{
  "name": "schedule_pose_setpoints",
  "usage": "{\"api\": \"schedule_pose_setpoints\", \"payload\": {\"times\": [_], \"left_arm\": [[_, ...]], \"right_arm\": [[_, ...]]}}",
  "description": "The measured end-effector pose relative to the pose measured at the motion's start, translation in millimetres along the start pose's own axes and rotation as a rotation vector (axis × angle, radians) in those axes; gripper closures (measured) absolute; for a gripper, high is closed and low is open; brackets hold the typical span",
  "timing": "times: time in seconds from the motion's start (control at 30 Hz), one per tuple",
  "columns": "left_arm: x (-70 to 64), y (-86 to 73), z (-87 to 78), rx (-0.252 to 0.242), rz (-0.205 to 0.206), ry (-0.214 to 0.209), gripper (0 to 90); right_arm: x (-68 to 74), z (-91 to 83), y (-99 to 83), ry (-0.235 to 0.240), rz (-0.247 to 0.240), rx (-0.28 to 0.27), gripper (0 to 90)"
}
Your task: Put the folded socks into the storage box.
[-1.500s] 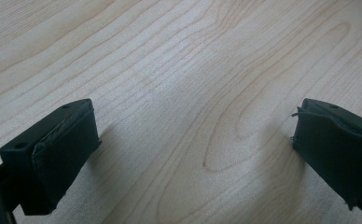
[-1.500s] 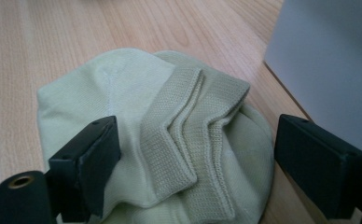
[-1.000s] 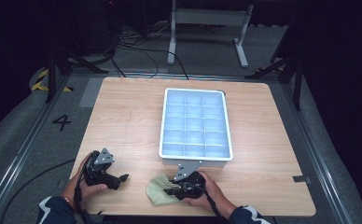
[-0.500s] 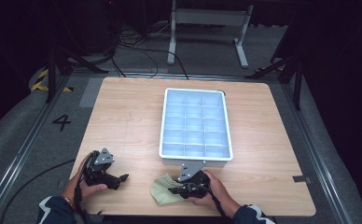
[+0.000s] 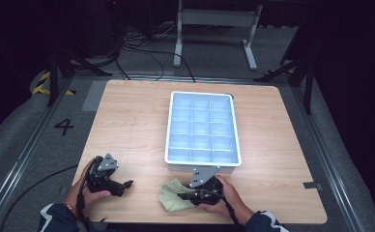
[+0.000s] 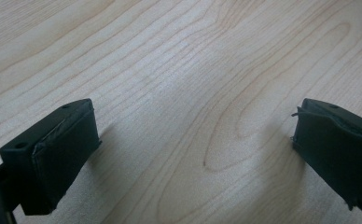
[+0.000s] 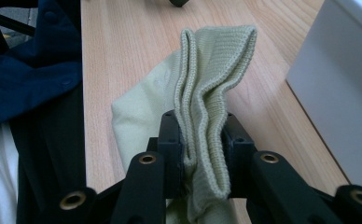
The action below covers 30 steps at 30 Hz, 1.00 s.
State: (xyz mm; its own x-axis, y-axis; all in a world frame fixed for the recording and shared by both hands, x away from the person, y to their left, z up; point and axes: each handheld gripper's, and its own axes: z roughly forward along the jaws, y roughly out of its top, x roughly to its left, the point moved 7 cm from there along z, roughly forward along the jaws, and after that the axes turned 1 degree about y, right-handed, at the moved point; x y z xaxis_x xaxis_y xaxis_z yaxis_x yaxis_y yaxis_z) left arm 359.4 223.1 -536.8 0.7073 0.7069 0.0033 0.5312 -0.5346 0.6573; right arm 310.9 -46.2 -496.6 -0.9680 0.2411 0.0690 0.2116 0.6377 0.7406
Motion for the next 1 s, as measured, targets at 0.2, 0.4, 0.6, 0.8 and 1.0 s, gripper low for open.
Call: {"api": "schedule_pose_setpoints", "payload": {"times": [0.2,0.4,0.6,0.8,1.0], "left_arm": [[0.0,-0.1,-0.1,0.001,0.001,0.000,0.3],[-0.1,-0.1,-0.1,0.001,-0.001,0.000,0.3],[-0.2,-0.2,-0.1,0.002,-0.002,-0.001,0.3],[-0.1,-0.1,-0.1,0.001,-0.001,0.000,0.3],[-0.1,-0.1,-0.1,0.001,-0.001,0.000,0.3]], "right_arm": [[-2.9,-16.5,2.5,-0.015,-0.004,-0.024,74.0],[-5.5,-36.2,5.7,-0.041,-0.014,-0.050,74.0],[-10.0,-62.4,8.9,-0.070,-0.013,-0.085,73.9],[-17.9,-88.0,10.7,-0.110,-0.003,-0.131,73.9],[-28.6,-110.8,10.8,-0.155,0.015,-0.175,73.9]]}}
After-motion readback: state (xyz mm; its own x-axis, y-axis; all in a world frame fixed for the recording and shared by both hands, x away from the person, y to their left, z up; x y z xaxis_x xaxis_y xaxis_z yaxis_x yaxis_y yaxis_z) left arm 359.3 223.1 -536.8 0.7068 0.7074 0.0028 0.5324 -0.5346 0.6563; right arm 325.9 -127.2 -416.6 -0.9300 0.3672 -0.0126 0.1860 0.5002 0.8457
